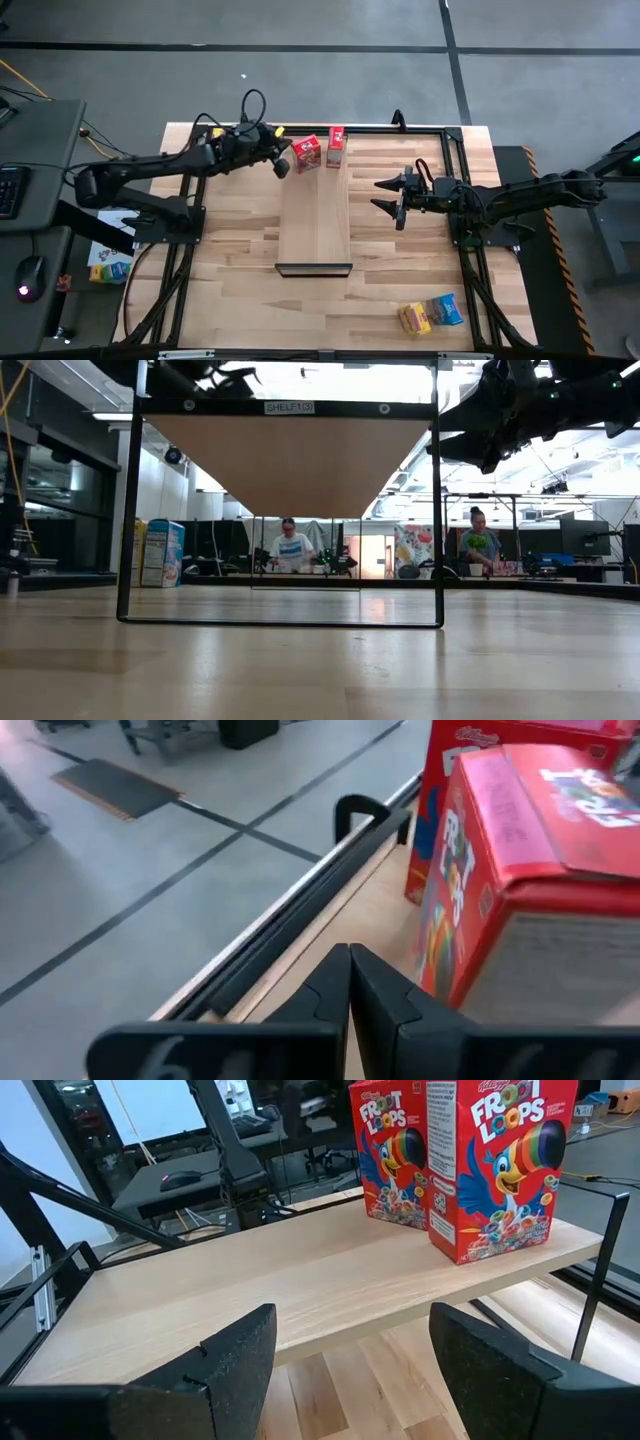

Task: Stack cereal on shelf
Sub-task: Put the red cereal box on the shelf aligned with the other red cereal box

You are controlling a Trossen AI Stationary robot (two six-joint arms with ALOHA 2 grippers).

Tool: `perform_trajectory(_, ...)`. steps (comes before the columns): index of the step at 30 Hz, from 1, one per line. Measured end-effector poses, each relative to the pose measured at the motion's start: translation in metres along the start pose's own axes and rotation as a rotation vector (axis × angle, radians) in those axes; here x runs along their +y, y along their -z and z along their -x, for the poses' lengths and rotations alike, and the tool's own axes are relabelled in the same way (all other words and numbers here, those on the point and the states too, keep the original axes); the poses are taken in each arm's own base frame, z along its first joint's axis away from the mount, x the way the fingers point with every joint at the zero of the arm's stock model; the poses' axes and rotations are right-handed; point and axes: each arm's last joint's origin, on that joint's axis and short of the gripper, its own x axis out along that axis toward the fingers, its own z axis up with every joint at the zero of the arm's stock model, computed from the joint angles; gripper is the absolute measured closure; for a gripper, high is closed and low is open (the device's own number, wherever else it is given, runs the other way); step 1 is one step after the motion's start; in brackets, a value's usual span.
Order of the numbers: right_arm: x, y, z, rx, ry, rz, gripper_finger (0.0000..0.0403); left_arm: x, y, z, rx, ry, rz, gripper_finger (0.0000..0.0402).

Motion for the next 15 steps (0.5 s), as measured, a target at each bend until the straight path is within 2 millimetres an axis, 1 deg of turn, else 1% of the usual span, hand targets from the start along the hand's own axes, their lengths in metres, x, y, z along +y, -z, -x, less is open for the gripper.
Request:
perform_trajectory(3, 0.000, 0.000, 0.000, 0.005, 0.001, -0.003, 0.0146, 0.000, 0.002, -0.009, 0.001, 0.019, 0.004, 0.0401)
perform_trajectory(6, 0.000, 0.001, 0.000, 0.013, 0.003, -0.001, 0.0146, -0.001, 0.006, -0.012, 0.030, 0.020, 0.001, 0.0401)
perform_trajectory(12, 0.000, 0.002, 0.000, 0.018, 0.004, 0.000, 0.0146, -0.005, 0.010, -0.008, 0.085, 0.062, 0.028, 0.0401)
perform_trajectory(15, 0.000, 0.002, 0.000, 0.018, 0.004, 0.000, 0.0146, -0.012, 0.012, -0.006, 0.104, 0.084, 0.027, 0.0401)
